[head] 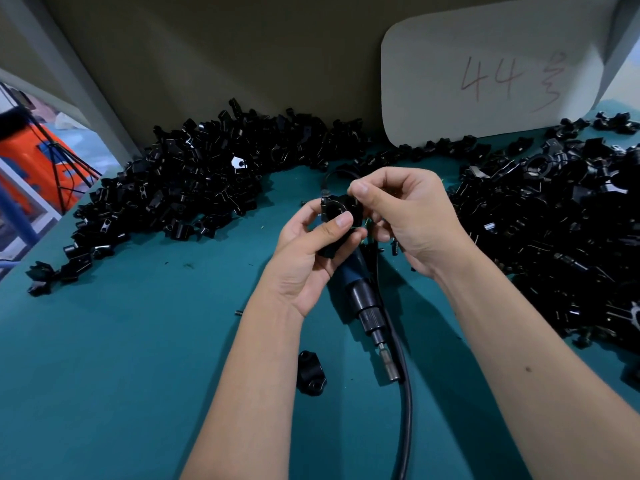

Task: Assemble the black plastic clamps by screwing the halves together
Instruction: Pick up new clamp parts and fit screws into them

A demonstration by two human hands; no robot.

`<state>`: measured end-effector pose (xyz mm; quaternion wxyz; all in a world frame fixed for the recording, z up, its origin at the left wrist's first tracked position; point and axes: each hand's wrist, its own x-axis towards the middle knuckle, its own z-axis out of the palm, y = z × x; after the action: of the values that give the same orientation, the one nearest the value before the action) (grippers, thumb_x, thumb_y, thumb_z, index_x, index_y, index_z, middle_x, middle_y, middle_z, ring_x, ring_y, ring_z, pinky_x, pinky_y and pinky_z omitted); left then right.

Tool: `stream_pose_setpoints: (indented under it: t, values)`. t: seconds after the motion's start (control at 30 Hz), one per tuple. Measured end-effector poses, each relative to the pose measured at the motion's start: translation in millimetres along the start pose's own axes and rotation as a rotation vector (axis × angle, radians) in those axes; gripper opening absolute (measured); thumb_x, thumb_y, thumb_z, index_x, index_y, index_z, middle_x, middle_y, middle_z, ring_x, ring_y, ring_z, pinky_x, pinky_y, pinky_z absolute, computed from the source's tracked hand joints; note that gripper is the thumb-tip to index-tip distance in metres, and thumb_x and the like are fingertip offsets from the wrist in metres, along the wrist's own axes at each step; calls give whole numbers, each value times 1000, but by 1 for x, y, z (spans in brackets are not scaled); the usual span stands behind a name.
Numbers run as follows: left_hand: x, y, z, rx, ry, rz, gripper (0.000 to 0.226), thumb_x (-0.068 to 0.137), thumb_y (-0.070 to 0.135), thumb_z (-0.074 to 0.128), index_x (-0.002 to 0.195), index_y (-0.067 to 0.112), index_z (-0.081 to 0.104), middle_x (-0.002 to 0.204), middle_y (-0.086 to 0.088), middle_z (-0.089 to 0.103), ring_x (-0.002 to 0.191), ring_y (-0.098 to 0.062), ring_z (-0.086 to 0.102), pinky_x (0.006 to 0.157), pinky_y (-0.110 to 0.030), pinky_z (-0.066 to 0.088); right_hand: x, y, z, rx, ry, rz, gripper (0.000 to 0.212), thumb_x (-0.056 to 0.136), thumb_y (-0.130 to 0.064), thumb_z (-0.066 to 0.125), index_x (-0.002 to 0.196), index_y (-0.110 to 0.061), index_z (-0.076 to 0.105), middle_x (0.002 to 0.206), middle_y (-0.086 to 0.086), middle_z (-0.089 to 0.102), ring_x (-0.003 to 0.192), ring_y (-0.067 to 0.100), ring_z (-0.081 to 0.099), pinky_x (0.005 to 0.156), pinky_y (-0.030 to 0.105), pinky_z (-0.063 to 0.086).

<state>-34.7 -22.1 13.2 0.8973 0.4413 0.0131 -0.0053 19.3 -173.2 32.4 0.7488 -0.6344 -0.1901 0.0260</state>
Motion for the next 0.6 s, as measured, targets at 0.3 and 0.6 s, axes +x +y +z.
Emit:
stream_pose_setpoints:
  t: [0.3, 0.6]
  values:
    - [0, 3, -3, -120, -13, -96, 13, 78, 9, 77, 90, 11, 82, 94, -10, 74, 71, -16, 70, 59, -15, 57, -1, -2, -11, 114, -206, 44, 14, 96, -13, 67, 103, -9, 79, 85, 8, 69, 74, 16, 58, 55, 22, 46]
    - [2, 6, -2, -39, -36, -91, 17, 90, 26, 73, 95, 12, 82, 96, -10, 71, 70, -17, 63, 58, -18, 53, -1, 1, -4, 27, -163, 22, 11, 96, -8, 69, 101, -6, 78, 88, 7, 76, 68, 13, 63, 54, 21, 45]
